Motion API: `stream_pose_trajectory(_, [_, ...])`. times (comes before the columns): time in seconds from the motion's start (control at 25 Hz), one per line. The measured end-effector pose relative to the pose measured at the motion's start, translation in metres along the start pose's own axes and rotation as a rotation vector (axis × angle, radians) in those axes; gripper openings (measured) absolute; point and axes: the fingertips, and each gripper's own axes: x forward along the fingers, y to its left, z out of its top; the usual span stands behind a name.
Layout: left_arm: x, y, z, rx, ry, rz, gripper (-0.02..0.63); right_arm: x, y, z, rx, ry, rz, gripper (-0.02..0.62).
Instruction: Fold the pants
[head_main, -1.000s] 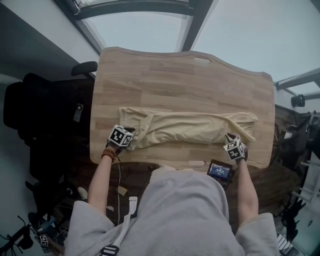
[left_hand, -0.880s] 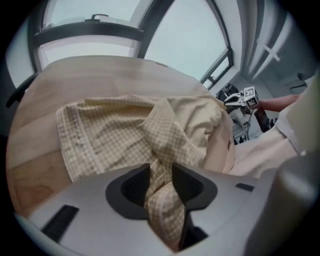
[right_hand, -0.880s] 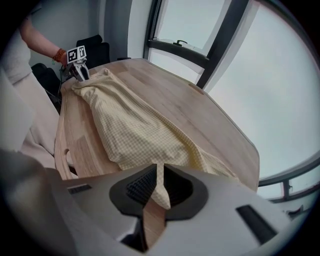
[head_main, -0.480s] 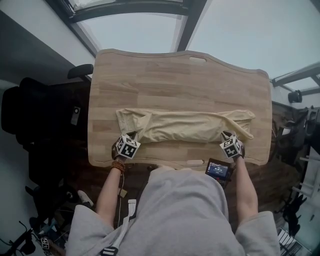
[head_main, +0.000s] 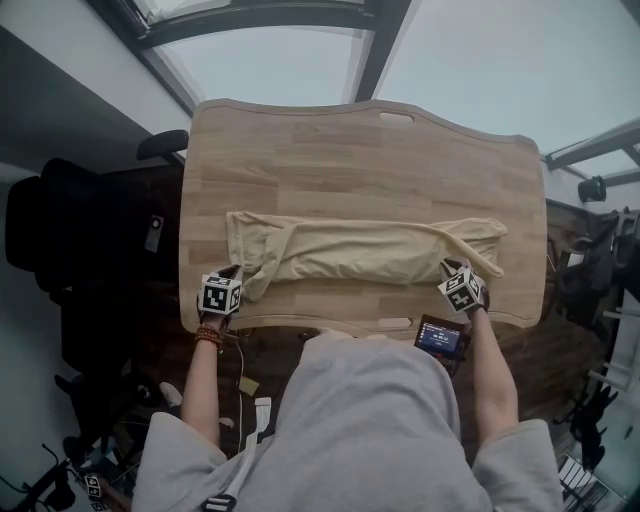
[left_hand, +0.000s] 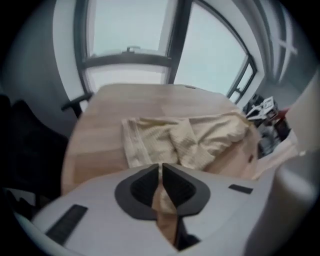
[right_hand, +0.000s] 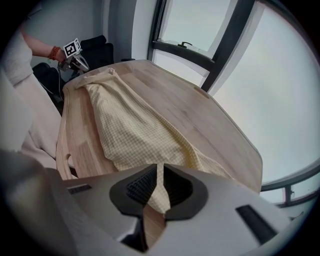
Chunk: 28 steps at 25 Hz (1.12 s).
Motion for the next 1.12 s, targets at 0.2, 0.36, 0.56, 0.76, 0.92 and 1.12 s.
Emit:
stream_pose_trajectory(0.2, [0.027, -0.028, -0.059, -0.054, 0.147, -0.161, 0.205, 0.000, 0.004, 0.000, -0.015, 0.012, 0.008, 0.041])
stream_pose_trajectory(0.36, [0.034, -0.026, -0.049, -0.011, 0.090, -0.075, 0.082, 0.000, 0.004, 0.005, -0.033, 0.019, 0.012, 0.041])
stream_pose_trajectory(0.56, [-0.059, -0.043, 0.071, 0.414, -0.338, 0.152, 0.035, 0.000, 0.002, 0.012, -0.062, 0.021, 0.006, 0.040])
stream_pose_trajectory(0.76, [-0.065, -0.005, 0.102, 0.489, -0.306, 0.272, 0.038, 0.004, 0.006, 0.022, -0.072, 0.017, 0.013, 0.038])
stream_pose_trajectory(0.92, [-0.007, 0.031, -0.016, 0.042, 0.104, 0.039, 0.107, 0.001, 0.010, 0.031, -0.084, -0.007, 0.012, 0.038])
stream_pose_trajectory(1.12, [-0.002, 0.063, -0.030, -0.139, 0.062, 0.040, 0.210, -0.001, 0.011, 0.017, -0.076, 0.011, 0.020, 0.038])
